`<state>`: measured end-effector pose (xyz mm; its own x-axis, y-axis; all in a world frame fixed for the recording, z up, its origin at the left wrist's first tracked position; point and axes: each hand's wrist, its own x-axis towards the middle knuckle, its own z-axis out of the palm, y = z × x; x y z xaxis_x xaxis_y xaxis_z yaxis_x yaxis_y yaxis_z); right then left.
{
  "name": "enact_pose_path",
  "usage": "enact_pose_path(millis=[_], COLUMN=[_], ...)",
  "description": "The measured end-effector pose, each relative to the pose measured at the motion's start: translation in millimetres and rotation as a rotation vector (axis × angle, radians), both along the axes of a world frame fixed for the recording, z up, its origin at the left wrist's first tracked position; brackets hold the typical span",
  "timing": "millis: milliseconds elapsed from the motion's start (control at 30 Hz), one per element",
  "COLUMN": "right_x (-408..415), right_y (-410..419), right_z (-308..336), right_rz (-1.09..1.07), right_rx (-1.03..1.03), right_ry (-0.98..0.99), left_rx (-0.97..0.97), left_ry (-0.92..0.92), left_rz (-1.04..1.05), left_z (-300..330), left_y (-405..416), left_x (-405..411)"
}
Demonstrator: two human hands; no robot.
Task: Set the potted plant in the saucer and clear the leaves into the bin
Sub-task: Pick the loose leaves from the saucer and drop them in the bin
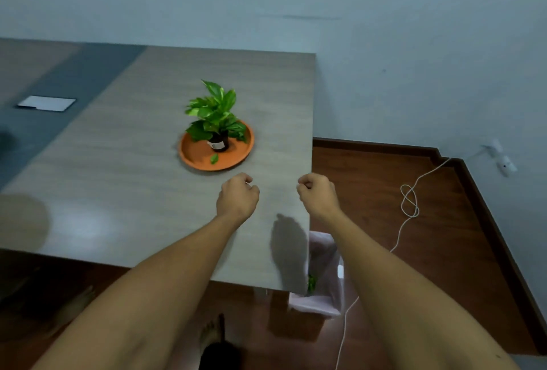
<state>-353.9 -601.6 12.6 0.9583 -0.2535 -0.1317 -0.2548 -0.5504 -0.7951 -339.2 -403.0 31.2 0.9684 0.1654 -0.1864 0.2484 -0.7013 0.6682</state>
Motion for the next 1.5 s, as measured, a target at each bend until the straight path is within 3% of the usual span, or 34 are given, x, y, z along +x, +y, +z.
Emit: enact_pose_path(millis=[500,833,1000,1067,1233,1367,1500], right_x=[141.3,201.0,226.3,233.9,245.9,250.6,247.6], right_y=[197.9,253.8,264.5,268.0,273.7,278.5,282.4], right_z=[-3.1,-29.5,-57.4,-64.4,-98.4,-107.8,-105.5], right_rz=[-0.002,0.126,0.204,0.231,0.051,0.194,0.166], right_rx=[0.003,-0.119,-0.276,-0.271,-0.014,-0.388,-0.406], right_ry=[0.077,0.134,0.134,0.145,0.263,0.19,0.168], left_rx=[0.091,0.161,0.186,0.184,0.166,0.177,0.141], left_ry=[0.052,0.087,0.05,0.042,0.053,0.07,0.055], left_rz=[-0.123,-0.266,-0.294,-0.298,-0.299,-0.299,-0.214], left_z=[-11.9,-48.9,-64.2,-69.2,-84.1,-89.8,-94.7], left_y=[195.1,236.5,248.7,250.9,250.5,248.9,248.7], left_x=[166.9,233.0,259.1,266.8,284.2,294.0,299.8])
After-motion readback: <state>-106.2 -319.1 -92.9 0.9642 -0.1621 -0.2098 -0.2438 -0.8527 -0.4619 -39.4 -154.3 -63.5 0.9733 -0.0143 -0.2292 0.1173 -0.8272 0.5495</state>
